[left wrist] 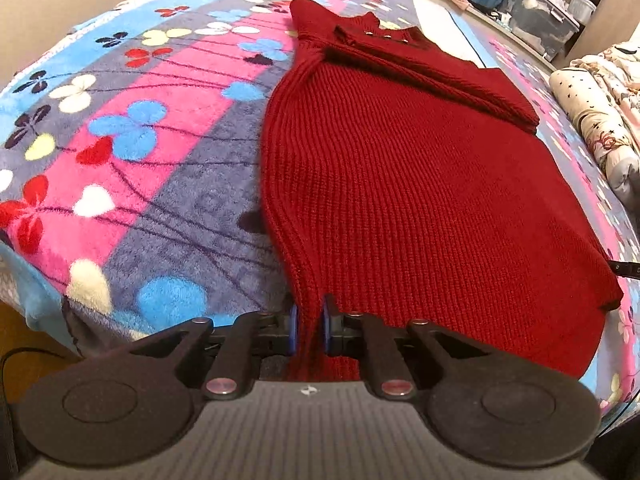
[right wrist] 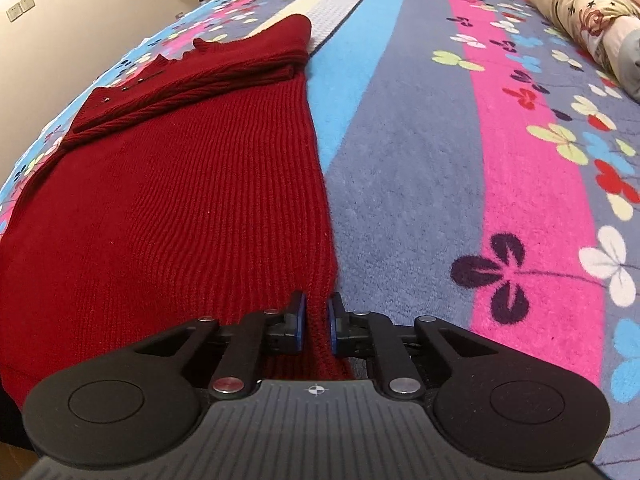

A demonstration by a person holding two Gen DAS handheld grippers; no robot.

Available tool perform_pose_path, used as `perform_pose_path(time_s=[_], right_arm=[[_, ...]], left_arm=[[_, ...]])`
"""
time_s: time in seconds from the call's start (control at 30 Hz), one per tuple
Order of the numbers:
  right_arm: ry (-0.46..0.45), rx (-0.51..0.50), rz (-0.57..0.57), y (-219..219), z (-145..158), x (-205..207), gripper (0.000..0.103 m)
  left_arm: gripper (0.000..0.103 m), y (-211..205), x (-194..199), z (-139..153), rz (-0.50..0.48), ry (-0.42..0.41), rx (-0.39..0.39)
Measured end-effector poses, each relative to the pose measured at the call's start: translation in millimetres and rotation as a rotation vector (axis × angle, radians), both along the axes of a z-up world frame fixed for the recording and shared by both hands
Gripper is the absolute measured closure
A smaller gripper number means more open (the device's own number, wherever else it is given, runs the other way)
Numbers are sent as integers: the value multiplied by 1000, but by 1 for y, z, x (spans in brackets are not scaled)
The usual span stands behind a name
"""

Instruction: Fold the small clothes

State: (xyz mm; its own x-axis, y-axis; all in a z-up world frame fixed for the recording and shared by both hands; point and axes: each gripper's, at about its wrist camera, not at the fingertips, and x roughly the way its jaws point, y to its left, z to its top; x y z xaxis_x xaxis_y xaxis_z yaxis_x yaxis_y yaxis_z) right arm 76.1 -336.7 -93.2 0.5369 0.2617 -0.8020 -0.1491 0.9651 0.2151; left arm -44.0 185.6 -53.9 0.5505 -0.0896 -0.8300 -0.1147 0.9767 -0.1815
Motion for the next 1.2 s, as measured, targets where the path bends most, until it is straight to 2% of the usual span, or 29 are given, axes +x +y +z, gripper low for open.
perform_pose_path(time_s=[0.17,0.43,0.57,0.67,0.83,1.0,1.1,1.2], right_arm=[[3,-3,3,1,0,0,92],[3,-7,4,1,-1,1,92],[-10,-8,0,2,0,-1,93],[-66,25,-16,-3,18,-5,96],[-201,203,-60,-28,84,-24,98],[-304,248,-11,-38,127,-76,103],[-360,305,-14,-66,148,-116,103],[-299,281,-52,-82,141,-127,103]], left_arm=[[90,-5,1,-1,-16,9,39],[89,-5,3,-3,-12,22,49],[92,-9,1,1,-34,-5,87],[93,-14,-2,22,-60,-58,98],[94,-24,-23,82,-154,-209,151],[95,-1,-64,151,-151,-362,35],[98,10,-81,168,-186,-375,-21],[98,11,-74,141,-177,-294,37]])
